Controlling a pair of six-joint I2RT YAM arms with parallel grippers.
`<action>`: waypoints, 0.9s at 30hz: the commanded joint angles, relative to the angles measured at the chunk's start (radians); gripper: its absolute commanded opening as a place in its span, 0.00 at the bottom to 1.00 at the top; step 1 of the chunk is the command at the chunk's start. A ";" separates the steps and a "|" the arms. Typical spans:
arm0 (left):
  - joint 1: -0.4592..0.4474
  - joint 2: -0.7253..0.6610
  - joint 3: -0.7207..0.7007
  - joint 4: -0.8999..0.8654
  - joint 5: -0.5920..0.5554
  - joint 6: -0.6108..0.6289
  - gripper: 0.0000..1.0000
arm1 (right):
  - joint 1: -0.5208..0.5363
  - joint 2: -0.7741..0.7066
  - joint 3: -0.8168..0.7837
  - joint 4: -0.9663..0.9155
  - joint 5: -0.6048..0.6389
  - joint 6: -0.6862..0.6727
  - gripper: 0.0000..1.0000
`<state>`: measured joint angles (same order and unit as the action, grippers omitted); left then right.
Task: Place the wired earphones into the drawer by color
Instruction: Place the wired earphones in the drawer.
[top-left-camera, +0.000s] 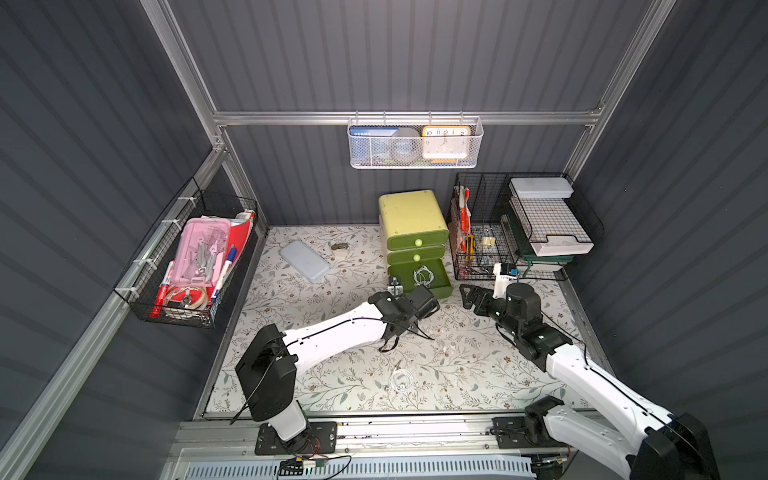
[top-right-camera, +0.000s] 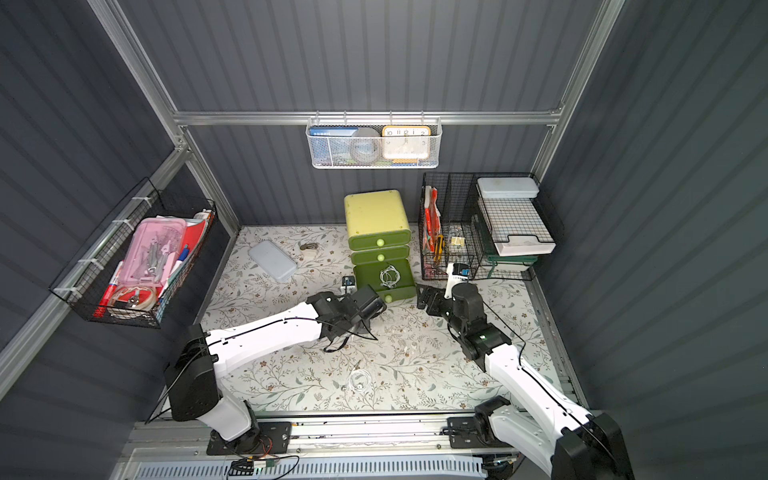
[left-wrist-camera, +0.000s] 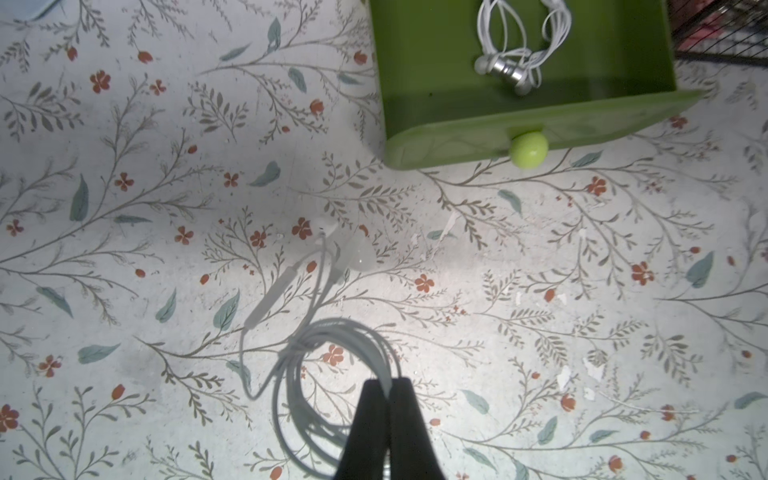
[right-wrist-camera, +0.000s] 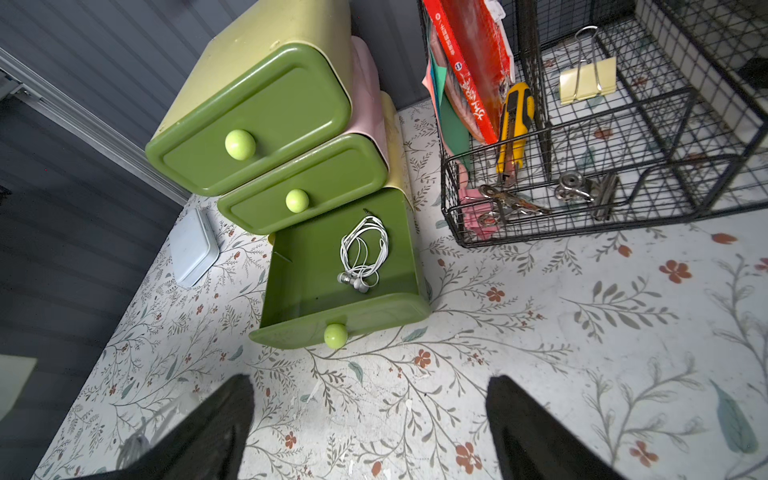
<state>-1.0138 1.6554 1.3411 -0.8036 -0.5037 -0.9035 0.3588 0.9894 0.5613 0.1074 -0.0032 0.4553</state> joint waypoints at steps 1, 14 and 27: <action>0.005 0.037 0.064 -0.046 -0.059 0.067 0.00 | -0.003 -0.015 -0.012 0.003 0.006 -0.001 0.92; 0.079 0.218 0.396 0.031 -0.131 0.305 0.00 | -0.003 -0.030 -0.012 -0.007 0.021 -0.006 0.91; 0.193 0.358 0.439 0.266 -0.026 0.479 0.00 | -0.004 -0.040 -0.015 -0.010 0.033 -0.004 0.91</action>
<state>-0.8307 1.9907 1.7653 -0.6060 -0.5629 -0.4866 0.3588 0.9573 0.5602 0.1028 0.0120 0.4549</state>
